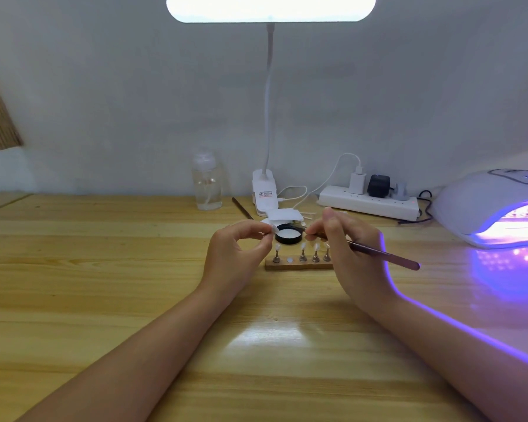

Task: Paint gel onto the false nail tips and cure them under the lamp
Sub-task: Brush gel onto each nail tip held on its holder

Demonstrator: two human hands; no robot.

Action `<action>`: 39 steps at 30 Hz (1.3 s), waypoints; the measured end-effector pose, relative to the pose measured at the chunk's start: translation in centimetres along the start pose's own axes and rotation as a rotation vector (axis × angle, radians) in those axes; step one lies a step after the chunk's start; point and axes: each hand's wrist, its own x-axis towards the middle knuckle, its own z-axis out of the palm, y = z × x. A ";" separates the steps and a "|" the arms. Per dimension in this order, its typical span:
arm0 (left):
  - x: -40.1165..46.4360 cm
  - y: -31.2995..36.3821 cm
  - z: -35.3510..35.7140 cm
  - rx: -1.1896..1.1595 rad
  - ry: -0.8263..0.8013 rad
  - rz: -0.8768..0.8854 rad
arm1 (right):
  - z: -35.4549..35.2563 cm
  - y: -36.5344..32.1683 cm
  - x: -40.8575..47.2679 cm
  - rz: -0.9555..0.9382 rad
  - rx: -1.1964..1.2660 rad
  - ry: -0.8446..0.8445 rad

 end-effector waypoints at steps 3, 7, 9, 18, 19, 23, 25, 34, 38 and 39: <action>0.0 -0.1 0.0 0.006 0.002 -0.002 | 0.1 -0.2 0.0 0.010 0.056 -0.070; 0.2 -0.3 0.2 0.023 -0.028 0.021 | 0.4 -0.3 0.4 -0.012 0.020 -0.058; 0.3 -0.4 0.3 0.038 -0.041 0.041 | 0.5 -0.2 0.6 -0.009 -0.023 -0.061; 0.3 -0.8 0.2 0.084 -0.030 0.073 | 0.6 0.2 0.5 -0.025 0.078 -0.058; 0.3 -0.9 0.2 0.083 -0.037 0.075 | 0.6 0.1 0.6 -0.047 0.044 -0.060; 0.4 -1.1 0.3 0.062 -0.023 0.056 | 0.9 0.4 0.5 0.006 0.076 -0.095; 0.5 -1.1 0.3 0.057 -0.024 0.061 | 0.9 0.4 0.5 0.043 0.131 -0.068; 0.5 -1.1 0.3 0.078 -0.035 0.058 | 1.0 0.5 0.4 0.027 0.127 -0.049; 0.5 -1.1 0.3 0.098 -0.031 0.046 | 0.9 0.5 0.5 -0.089 -0.001 -0.067; 0.4 -1.0 0.3 0.099 -0.034 0.043 | 0.9 0.6 0.3 -0.062 0.016 -0.081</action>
